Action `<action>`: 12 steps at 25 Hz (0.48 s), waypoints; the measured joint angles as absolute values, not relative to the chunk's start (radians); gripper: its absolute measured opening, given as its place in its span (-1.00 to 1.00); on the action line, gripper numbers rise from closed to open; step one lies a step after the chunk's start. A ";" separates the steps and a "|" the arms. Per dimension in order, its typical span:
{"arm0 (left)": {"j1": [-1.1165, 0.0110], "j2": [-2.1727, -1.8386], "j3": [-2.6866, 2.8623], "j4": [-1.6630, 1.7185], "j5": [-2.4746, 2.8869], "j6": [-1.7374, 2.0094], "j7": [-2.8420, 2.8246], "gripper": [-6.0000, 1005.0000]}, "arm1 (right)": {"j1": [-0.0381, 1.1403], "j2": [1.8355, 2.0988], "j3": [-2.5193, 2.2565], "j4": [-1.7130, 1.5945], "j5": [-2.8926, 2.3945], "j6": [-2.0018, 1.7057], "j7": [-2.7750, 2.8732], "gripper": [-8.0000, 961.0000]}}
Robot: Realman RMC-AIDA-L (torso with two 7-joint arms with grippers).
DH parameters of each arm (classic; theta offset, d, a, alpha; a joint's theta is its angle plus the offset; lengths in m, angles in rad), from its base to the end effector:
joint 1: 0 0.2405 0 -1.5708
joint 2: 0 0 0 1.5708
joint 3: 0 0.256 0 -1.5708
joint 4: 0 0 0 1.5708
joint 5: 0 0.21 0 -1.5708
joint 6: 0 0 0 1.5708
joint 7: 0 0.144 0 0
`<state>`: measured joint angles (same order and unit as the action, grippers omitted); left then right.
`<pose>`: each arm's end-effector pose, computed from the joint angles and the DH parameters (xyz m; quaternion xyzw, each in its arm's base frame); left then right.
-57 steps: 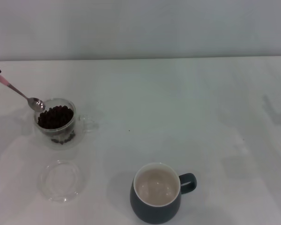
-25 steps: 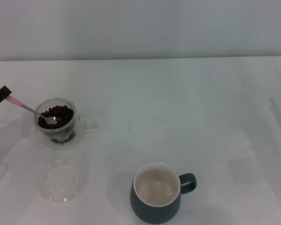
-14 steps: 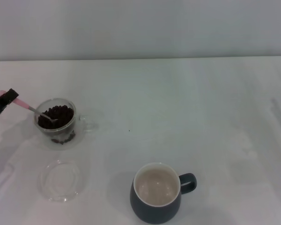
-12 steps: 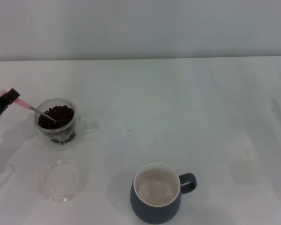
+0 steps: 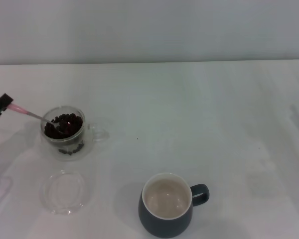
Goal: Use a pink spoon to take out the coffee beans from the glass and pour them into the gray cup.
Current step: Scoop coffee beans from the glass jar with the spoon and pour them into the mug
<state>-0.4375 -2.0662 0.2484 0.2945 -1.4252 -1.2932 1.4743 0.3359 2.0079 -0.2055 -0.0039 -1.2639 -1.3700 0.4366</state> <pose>-0.3448 0.3223 0.0183 -0.6157 -0.5646 -0.4733 0.2795 0.3828 0.2825 0.0449 -0.6533 0.2643 0.3379 0.6238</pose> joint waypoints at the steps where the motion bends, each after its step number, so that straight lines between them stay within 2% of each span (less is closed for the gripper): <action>1: -0.428 -2.066 0.248 0.294 -1.442 -1.300 1.474 -0.73 | 0.336 2.008 -0.206 -0.004 -1.264 -1.370 0.436 0.76; 12: -0.383 -2.066 0.249 0.294 -1.511 -1.338 1.465 -0.73 | 0.337 2.008 -0.205 -0.005 -1.264 -1.376 0.436 0.76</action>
<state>-0.3833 -2.0663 0.2488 0.2944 -1.5112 -1.3381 1.4647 0.3367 2.0079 -0.2055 -0.0047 -1.2640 -1.3759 0.4355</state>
